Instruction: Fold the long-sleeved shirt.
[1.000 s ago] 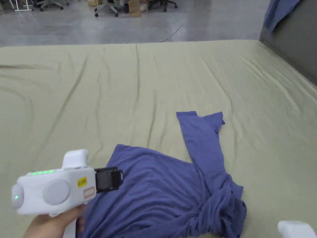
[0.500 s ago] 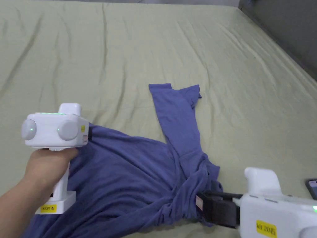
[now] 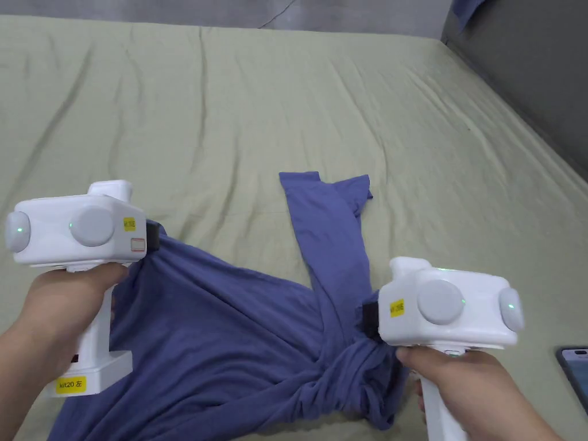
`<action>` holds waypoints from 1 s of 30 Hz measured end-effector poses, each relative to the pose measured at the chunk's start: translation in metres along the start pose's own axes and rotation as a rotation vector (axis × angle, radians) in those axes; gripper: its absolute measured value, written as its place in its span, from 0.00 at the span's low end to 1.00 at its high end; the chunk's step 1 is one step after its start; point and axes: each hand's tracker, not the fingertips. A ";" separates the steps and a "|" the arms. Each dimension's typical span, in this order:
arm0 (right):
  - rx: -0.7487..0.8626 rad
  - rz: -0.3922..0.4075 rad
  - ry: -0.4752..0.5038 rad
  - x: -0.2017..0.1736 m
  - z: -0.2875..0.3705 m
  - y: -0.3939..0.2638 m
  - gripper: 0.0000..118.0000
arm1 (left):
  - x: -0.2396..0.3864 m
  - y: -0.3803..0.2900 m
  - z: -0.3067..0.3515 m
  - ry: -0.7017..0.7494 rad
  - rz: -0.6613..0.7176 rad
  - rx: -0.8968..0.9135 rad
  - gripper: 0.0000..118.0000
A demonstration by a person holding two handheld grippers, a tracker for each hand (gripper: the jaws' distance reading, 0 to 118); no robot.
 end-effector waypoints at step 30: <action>0.830 0.004 -0.015 -0.004 0.366 0.230 0.02 | -0.028 0.200 0.347 -0.342 0.465 0.593 0.00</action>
